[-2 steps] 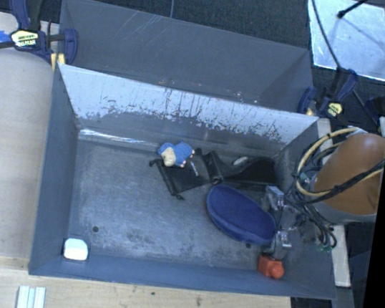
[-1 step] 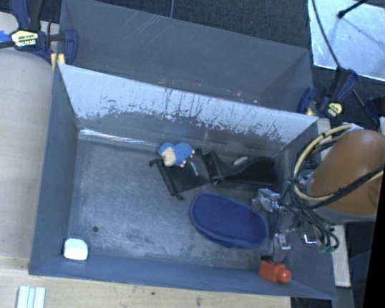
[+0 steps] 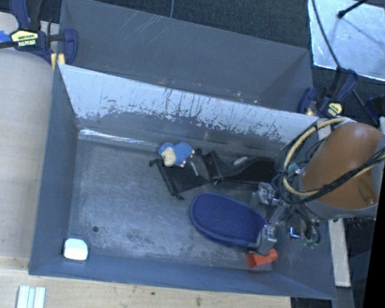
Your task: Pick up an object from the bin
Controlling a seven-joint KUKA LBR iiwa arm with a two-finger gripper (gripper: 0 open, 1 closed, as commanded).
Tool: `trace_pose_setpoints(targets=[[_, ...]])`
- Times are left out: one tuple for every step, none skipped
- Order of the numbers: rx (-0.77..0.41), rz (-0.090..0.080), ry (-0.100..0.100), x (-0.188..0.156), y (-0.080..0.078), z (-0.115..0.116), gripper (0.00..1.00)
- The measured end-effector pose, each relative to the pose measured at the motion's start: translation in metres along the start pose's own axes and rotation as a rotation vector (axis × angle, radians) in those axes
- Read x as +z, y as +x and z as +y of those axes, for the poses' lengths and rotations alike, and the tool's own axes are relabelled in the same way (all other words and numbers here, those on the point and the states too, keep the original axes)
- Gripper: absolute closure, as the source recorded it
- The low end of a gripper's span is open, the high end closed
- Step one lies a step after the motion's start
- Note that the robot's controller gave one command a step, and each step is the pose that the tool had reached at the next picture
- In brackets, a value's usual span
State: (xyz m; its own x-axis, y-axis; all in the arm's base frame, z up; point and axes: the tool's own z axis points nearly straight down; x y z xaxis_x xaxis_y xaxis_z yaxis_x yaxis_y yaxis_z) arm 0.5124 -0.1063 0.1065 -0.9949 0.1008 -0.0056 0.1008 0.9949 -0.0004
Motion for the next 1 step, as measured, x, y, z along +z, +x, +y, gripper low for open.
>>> trace_pose_setpoints(targets=[[0.166, 0.006, 0.0, 0.0372, 0.0016, -0.0031, 0.0]])
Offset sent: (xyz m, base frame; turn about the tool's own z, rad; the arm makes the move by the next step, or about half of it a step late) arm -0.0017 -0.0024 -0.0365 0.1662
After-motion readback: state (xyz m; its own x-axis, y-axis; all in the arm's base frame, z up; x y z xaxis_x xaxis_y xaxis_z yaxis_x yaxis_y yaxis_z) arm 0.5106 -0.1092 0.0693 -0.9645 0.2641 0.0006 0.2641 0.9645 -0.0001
